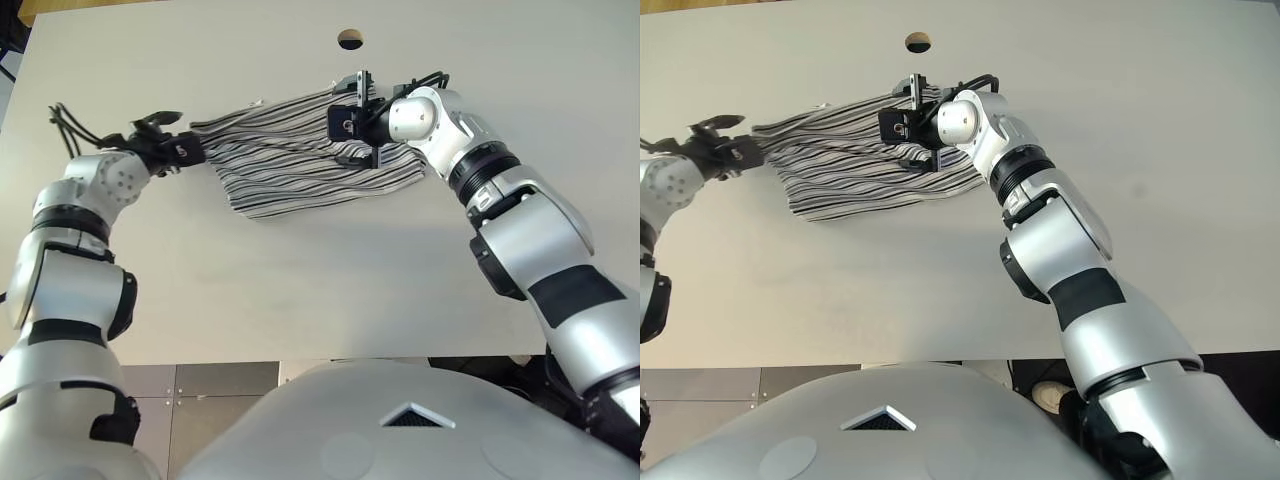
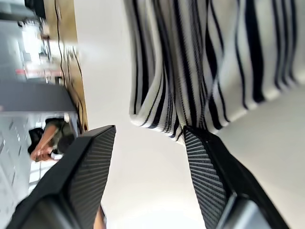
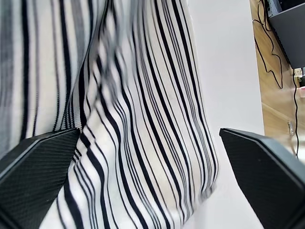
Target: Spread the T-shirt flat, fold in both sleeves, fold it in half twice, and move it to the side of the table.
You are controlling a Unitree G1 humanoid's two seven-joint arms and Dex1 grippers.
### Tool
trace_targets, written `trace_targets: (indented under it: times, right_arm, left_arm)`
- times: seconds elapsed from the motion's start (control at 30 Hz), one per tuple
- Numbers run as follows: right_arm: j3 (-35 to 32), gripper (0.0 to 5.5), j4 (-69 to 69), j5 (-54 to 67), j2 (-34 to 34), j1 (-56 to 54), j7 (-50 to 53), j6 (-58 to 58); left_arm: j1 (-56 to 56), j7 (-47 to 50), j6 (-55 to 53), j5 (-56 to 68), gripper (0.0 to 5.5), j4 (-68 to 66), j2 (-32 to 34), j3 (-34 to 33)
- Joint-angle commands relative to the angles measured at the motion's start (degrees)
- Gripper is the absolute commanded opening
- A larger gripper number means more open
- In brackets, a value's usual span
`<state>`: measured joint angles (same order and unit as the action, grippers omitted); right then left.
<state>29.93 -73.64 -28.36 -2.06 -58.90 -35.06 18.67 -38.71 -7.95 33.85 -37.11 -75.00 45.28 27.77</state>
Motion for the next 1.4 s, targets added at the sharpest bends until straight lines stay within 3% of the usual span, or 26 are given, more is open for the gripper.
trace_targets:
  times: [0.03,0.27,0.9,1.2,1.4]
  right_arm:
    - [0.74,5.5,-1.67,-1.12,0.01,3.14,-2.26,-1.16]
    - [0.81,5.5,-1.67,-0.96,0.44,2.18,-2.33,-1.29]
    - [-4.47,5.5,0.17,2.14,0.97,-8.1,-3.04,-4.38]
    - [-0.89,5.5,3.37,0.6,6.0,0.28,-6.65,-2.16]
    - [3.24,5.5,3.37,-2.22,9.46,5.5,-2.01,-0.95]
  left_arm:
    - [3.05,-0.4,-3.04,0.62,2.64,-1.78,3.44,-1.37]
    - [1.57,-0.37,1.54,4.91,2.64,0.53,3.7,-5.71]
    - [-3.78,-1.34,8.79,4.19,2.64,2.97,3.38,-5.58]
    - [-3.72,-0.93,9.65,3.82,2.64,3.24,3.33,-5.36]
    - [-3.96,-0.78,9.85,3.59,2.64,3.39,3.11,-5.26]
